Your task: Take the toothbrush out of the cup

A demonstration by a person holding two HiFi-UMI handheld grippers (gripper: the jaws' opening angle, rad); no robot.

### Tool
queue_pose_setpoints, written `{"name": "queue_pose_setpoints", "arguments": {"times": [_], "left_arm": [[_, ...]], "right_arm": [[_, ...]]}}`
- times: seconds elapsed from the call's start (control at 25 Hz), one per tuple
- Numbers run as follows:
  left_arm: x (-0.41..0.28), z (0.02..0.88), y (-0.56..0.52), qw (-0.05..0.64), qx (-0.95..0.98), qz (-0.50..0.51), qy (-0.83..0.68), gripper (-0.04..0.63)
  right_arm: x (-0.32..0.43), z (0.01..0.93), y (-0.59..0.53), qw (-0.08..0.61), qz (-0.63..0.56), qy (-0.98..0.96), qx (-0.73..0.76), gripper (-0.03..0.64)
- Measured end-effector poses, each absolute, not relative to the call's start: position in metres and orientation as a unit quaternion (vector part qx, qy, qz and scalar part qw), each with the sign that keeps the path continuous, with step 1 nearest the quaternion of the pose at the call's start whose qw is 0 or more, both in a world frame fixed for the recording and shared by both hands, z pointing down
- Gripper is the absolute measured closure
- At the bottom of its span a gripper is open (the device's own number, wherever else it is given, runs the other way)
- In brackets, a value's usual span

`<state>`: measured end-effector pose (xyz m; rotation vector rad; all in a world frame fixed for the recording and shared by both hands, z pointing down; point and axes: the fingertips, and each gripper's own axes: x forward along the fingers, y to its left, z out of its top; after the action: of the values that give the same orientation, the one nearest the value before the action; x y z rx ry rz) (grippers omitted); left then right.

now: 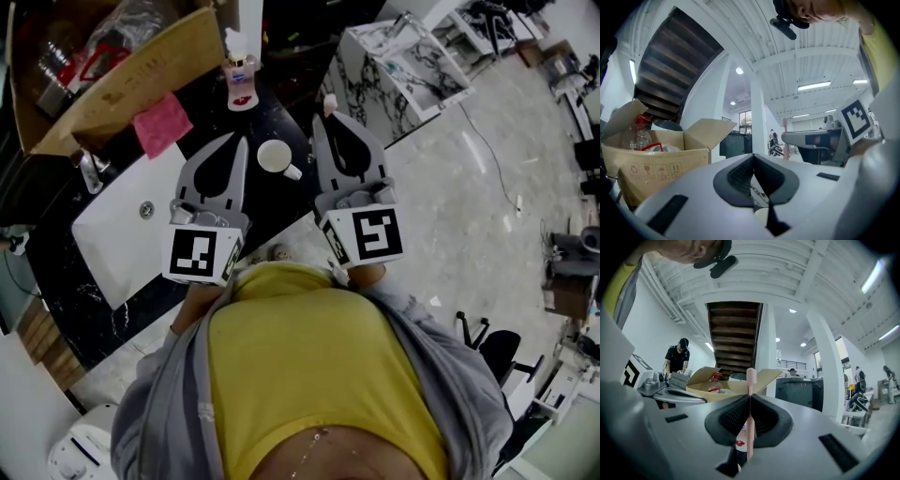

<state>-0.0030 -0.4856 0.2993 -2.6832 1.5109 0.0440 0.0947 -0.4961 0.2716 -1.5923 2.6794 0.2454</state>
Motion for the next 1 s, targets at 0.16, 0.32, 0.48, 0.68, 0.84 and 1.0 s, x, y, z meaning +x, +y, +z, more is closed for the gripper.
{"name": "queue_pose_setpoints", "arguments": {"times": [0.16, 0.32, 0.48, 0.68, 0.84, 1.0], "left_arm": [[-0.003, 0.284, -0.479, 0.041, -0.868, 0.025, 0.494, 0.595], [-0.004, 0.281, -0.476, 0.044, -0.866, 0.025, 0.498, 0.595], [-0.004, 0.282, -0.474, 0.042, -0.865, 0.022, 0.500, 0.595], [-0.004, 0.281, -0.471, 0.042, -0.866, 0.022, 0.498, 0.595], [-0.003, 0.283, -0.469, 0.042, -0.866, 0.022, 0.497, 0.595], [-0.001, 0.283, -0.469, 0.043, -0.866, 0.019, 0.498, 0.595]], "right_arm": [[0.102, 0.272, -0.483, 0.011, 0.079, 0.847, -0.525, 0.595], [0.104, 0.279, -0.480, 0.015, 0.061, 0.848, -0.526, 0.597], [0.108, 0.280, -0.478, 0.025, 0.046, 0.848, -0.528, 0.597], [0.110, 0.280, -0.477, 0.030, 0.040, 0.847, -0.529, 0.597], [0.111, 0.280, -0.476, 0.033, 0.040, 0.847, -0.529, 0.597], [0.113, 0.280, -0.476, 0.035, 0.039, 0.848, -0.527, 0.597]]}}
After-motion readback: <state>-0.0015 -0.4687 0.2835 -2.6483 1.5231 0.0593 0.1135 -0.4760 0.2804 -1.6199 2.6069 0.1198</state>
